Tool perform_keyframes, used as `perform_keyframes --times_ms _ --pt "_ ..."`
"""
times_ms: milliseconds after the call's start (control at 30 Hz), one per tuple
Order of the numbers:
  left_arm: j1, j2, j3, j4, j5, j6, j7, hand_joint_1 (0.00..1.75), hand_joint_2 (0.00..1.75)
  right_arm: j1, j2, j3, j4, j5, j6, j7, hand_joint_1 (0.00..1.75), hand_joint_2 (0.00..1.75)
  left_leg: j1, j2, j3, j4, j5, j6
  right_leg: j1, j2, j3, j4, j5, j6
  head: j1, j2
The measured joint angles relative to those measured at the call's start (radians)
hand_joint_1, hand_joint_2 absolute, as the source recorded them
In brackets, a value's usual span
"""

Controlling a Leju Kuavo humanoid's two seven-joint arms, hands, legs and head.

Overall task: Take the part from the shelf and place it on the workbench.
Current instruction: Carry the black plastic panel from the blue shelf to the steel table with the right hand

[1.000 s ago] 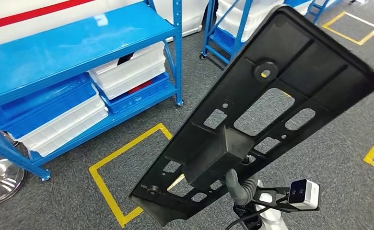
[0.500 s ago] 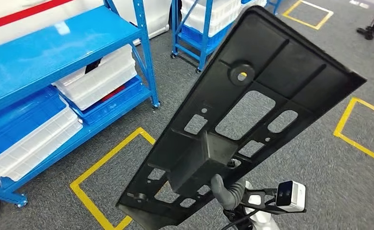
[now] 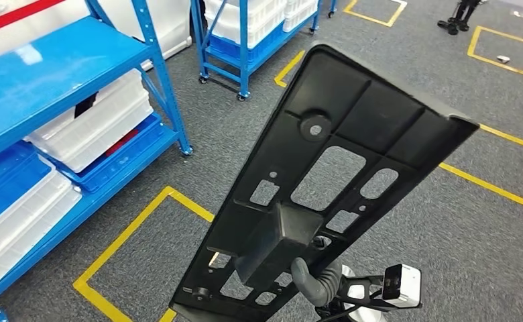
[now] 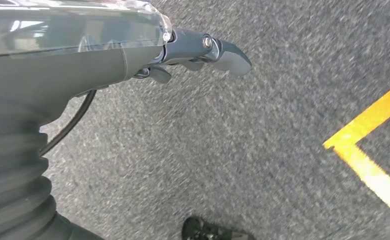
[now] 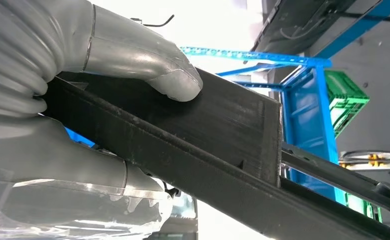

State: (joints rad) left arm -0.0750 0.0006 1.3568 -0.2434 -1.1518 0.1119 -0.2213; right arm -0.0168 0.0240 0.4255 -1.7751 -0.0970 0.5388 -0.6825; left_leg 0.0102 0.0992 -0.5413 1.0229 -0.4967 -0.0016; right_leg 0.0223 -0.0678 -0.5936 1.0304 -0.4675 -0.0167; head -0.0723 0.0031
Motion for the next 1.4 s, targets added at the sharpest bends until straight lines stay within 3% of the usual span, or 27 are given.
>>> perform_keyframes --times_ms 67,133,200,267,300,333,400,467,533,567,633,700,767,800,833,867,933,1000,1067,1133,1200,1267,1300,1333,1400 --pt "-0.001 -0.006 0.000 0.001 0.000 0.001 -0.003 0.00 1.75 0.007 -0.003 0.001 0.003 0.003 -0.002 0.000 1.66 1.75 0.001 0.003 0.005 -0.001 -0.005 -0.009 -0.004 0.024 0.003 -0.012 0.009 -0.008 0.000 0.000" --pt "0.000 -0.012 0.000 0.003 0.001 0.000 -0.014 0.00 1.75 0.010 -0.006 0.002 0.006 0.003 -0.004 0.000 1.66 1.75 0.002 -0.038 -0.009 0.044 -0.039 -0.015 -0.012 0.043 0.011 -0.028 0.018 -0.019 0.000 0.000" --pt "0.006 -0.016 0.001 0.005 0.003 -0.002 -0.026 0.00 1.75 0.009 -0.007 0.004 0.011 0.002 -0.006 0.000 1.66 1.75 0.003 -0.080 -0.064 0.166 -0.102 -0.017 -0.015 0.065 0.013 -0.031 0.020 -0.025 0.000 0.000" --pt "0.012 -0.017 0.002 0.006 0.003 -0.005 -0.034 0.00 1.75 0.006 -0.008 0.006 0.020 0.003 -0.017 0.000 1.66 1.75 0.004 -0.090 -0.115 0.267 -0.131 -0.019 -0.015 0.092 0.014 -0.029 0.020 -0.026 0.000 0.000" --pt "0.014 -0.017 0.002 0.006 0.002 -0.008 -0.039 0.00 1.75 0.004 -0.009 0.006 0.026 0.003 -0.026 0.000 1.66 1.75 0.004 -0.091 -0.119 0.268 -0.116 -0.021 -0.015 0.107 0.014 -0.027 0.019 -0.026 0.000 0.000" --pt "0.014 -0.017 0.002 0.006 0.001 -0.013 -0.044 0.00 1.75 0.001 -0.009 0.007 0.032 0.002 -0.035 0.000 1.66 1.75 0.005 -0.093 -0.106 0.230 -0.083 -0.022 -0.017 0.121 0.014 -0.023 0.018 -0.024 0.000 0.000" --pt "0.013 -0.017 0.002 0.006 -0.001 -0.023 -0.055 0.00 1.75 -0.010 -0.009 0.008 0.043 0.001 -0.055 0.001 1.66 1.75 0.010 -0.122 -0.053 0.099 -0.014 -0.024 -0.019 0.147 0.011 -0.010 0.012 -0.015 0.000 0.000" --pt "0.011 -0.017 0.001 0.006 -0.005 -0.033 -0.063 0.00 1.75 -0.029 -0.009 0.008 0.052 -0.009 -0.076 0.006 1.66 1.75 0.013 -0.154 -0.020 0.023 0.009 -0.018 -0.020 0.170 0.000 0.005 0.008 -0.003 0.000 0.000" --pt "0.006 -0.017 0.001 0.006 -0.007 -0.041 -0.064 0.00 1.75 -0.048 -0.010 0.004 0.059 -0.030 -0.090 0.019 1.66 1.75 0.010 -0.150 -0.019 0.016 0.007 -0.005 -0.023 0.189 -0.011 0.008 0.012 0.009 0.000 0.000" --pt "0.003 -0.018 0.001 0.006 -0.007 -0.042 -0.061 0.00 1.75 -0.056 -0.011 0.000 0.061 -0.044 -0.092 0.027 1.66 1.75 0.009 -0.140 -0.019 0.013 0.011 0.002 -0.025 0.191 -0.013 0.009 0.012 0.015 0.000 0.000" --pt "-0.005 -0.021 0.000 0.006 -0.006 -0.041 -0.052 0.00 1.75 -0.073 -0.016 -0.013 0.067 -0.067 -0.090 0.040 1.66 1.75 0.010 -0.120 -0.018 0.006 0.016 0.016 -0.025 0.152 -0.032 0.045 -0.009 0.026 0.000 0.000" --pt "-0.005 -0.023 0.000 0.006 -0.006 -0.033 -0.040 0.00 1.75 -0.085 -0.021 -0.024 0.074 -0.081 -0.085 0.044 1.66 1.75 0.008 -0.098 -0.018 0.003 0.017 0.023 -0.026 0.095 -0.087 0.157 -0.067 0.035 0.000 0.000" --pt "0.000 -0.026 0.001 0.006 -0.003 -0.022 -0.030 0.00 1.75 -0.088 -0.023 -0.030 0.088 -0.086 -0.075 0.038 1.66 1.75 0.004 -0.074 -0.018 0.004 0.015 0.025 -0.029 0.076 -0.146 0.272 -0.107 0.041 0.000 0.000" --pt "0.001 -0.028 0.001 0.006 -0.001 -0.019 -0.026 0.00 1.75 -0.087 -0.024 -0.032 0.097 -0.087 -0.070 0.034 1.66 1.75 0.003 -0.062 -0.017 0.004 0.014 0.025 -0.030 0.073 -0.155 0.286 -0.101 0.041 0.000 0.000" --pt "0.001 -0.031 0.001 0.006 0.001 -0.016 -0.024 0.00 1.75 -0.087 -0.026 -0.034 0.105 -0.087 -0.065 0.029 1.66 1.75 0.002 -0.051 -0.016 0.004 0.012 0.026 -0.029 0.070 -0.142 0.259 -0.078 0.038 0.000 0.000" --pt "0.001 -0.034 0.001 0.006 0.003 -0.014 -0.022 0.00 1.75 -0.088 -0.026 -0.035 0.113 -0.087 -0.062 0.024 1.66 1.75 0.000 -0.041 -0.014 0.004 0.010 0.025 -0.027 0.063 -0.112 0.198 -0.044 0.033 0.000 0.000" --pt "0.000 -0.040 0.003 0.006 0.007 -0.011 -0.019 0.00 1.75 -0.093 -0.027 -0.040 0.123 -0.087 -0.057 0.016 1.66 1.75 -0.002 -0.023 -0.009 0.003 0.005 0.021 -0.014 0.022 -0.041 0.060 0.005 0.017 0.000 0.000" --pt "0.000 -0.043 0.004 0.006 0.014 -0.006 -0.016 0.00 1.75 -0.100 -0.027 -0.047 0.131 -0.087 -0.054 0.012 1.66 1.75 -0.005 -0.006 -0.005 0.002 0.001 0.013 0.000 -0.001 -0.014 0.001 0.014 0.002 0.000 0.000" --pt "-0.002 -0.044 0.005 0.006 0.021 -0.003 -0.014 0.00 1.75 -0.103 -0.027 -0.057 0.137 -0.087 -0.053 0.014 1.66 1.75 -0.005 0.008 0.000 -0.002 -0.002 0.004 0.000 0.020 -0.013 -0.008 0.018 -0.008 0.000 0.000" --pt "-0.004 -0.044 0.006 0.006 0.027 0.000 -0.014 0.00 1.75 -0.109 -0.027 -0.066 0.144 -0.092 -0.049 0.018 1.66 1.75 -0.004 -0.022 -0.004 0.020 -0.021 -0.004 -0.007 0.040 -0.003 -0.024 0.025 -0.017 0.000 0.000" --pt "-0.002 -0.044 0.009 0.006 0.033 0.002 -0.014 0.00 1.75 -0.121 -0.025 -0.072 0.154 -0.098 -0.042 0.022 1.66 1.75 -0.001 -0.072 -0.046 0.119 -0.074 -0.008 -0.011 0.061 0.004 -0.033 0.029 -0.024 0.000 0.000" --pt "0.001 -0.044 0.013 0.006 0.035 0.002 -0.014 0.00 1.75 -0.128 -0.024 -0.076 0.166 -0.102 -0.037 0.025 1.66 1.75 0.000 -0.090 -0.113 0.246 -0.122 -0.012 -0.012 0.087 0.005 -0.031 0.028 -0.028 0.000 0.000" --pt "0.002 -0.044 0.014 0.006 0.035 0.002 -0.014 0.00 1.75 -0.128 -0.024 -0.078 0.171 -0.103 -0.037 0.025 1.66 1.75 0.001 -0.091 -0.132 0.274 -0.122 -0.014 -0.012 0.101 0.005 -0.030 0.028 -0.027 0.000 0.000" --pt "0.003 -0.044 0.015 0.006 0.036 0.002 -0.014 0.00 1.75 -0.128 -0.024 -0.079 0.175 -0.103 -0.036 0.026 1.66 1.75 0.002 -0.091 -0.134 0.265 -0.101 -0.015 -0.013 0.116 0.005 -0.027 0.026 -0.026 0.000 0.000" --pt "0.002 -0.043 0.018 0.006 0.036 0.002 -0.014 0.00 1.75 -0.129 -0.024 -0.080 0.182 -0.103 -0.036 0.027 1.66 1.75 0.007 -0.110 -0.091 0.149 -0.024 -0.018 -0.018 0.143 0.006 -0.016 0.019 -0.018 0.000 0.000"
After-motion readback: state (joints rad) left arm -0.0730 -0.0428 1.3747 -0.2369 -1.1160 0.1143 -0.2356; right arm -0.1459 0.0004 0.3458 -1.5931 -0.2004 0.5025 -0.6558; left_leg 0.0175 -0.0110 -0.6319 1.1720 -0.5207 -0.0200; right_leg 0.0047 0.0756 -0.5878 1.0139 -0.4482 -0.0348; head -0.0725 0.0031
